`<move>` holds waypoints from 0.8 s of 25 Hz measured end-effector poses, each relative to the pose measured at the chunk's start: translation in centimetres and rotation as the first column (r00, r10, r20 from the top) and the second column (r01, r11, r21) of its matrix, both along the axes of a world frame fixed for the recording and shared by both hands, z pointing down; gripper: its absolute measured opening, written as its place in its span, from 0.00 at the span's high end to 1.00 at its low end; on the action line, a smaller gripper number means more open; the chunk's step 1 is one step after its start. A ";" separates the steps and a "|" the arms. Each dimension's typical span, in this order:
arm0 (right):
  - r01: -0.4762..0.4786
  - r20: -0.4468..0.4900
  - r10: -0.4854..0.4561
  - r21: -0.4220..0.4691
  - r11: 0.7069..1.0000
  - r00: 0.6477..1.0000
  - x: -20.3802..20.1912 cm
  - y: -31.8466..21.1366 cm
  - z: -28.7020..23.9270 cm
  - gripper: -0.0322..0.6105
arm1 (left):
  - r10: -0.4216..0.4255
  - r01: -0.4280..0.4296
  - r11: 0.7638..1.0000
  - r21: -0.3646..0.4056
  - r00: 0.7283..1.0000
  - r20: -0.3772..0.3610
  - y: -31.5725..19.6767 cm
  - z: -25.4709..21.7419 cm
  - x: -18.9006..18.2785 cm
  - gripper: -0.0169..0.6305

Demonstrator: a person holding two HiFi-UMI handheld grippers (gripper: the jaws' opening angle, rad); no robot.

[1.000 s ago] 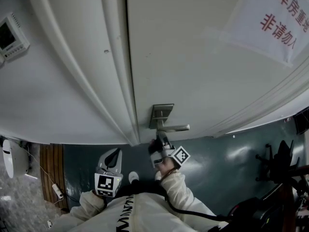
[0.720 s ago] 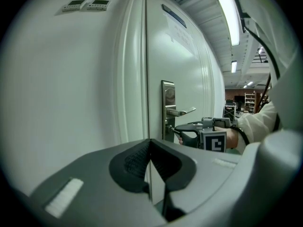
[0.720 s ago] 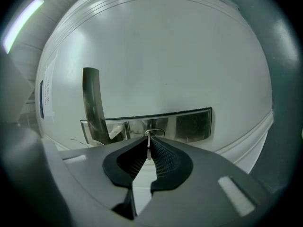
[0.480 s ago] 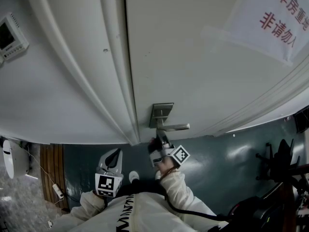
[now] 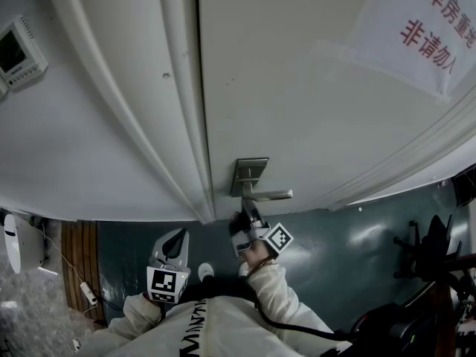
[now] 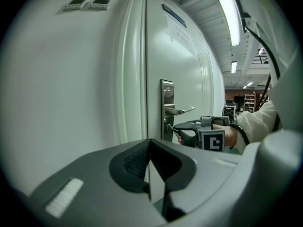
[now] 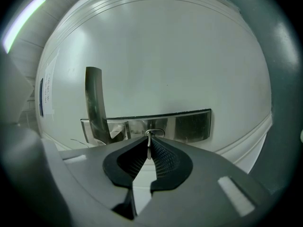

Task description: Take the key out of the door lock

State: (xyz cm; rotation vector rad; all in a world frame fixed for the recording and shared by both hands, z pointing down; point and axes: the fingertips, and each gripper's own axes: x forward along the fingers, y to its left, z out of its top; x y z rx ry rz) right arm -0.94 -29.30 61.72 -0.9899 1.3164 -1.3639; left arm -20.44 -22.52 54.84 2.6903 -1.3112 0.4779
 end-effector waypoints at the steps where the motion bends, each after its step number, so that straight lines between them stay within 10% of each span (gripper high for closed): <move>1: -0.001 0.000 0.001 -0.002 1.000 1.000 0.0 0.0 0.0 0.91 | 0.000 0.000 1.000 -0.002 1.000 0.000 0.0 0.0 0.0 0.97; 11: 0.021 -0.011 -0.020 0.008 1.000 1.000 -0.5 3.6 -0.1 0.91 | -0.003 0.003 1.000 0.002 1.000 -0.008 -0.2 0.1 0.0 0.98; 20: 0.077 -0.242 -0.072 0.011 0.997 0.968 0.9 8.2 -2.1 0.91 | 0.004 -0.004 1.000 0.009 1.000 -0.023 -0.9 0.1 1.2 0.98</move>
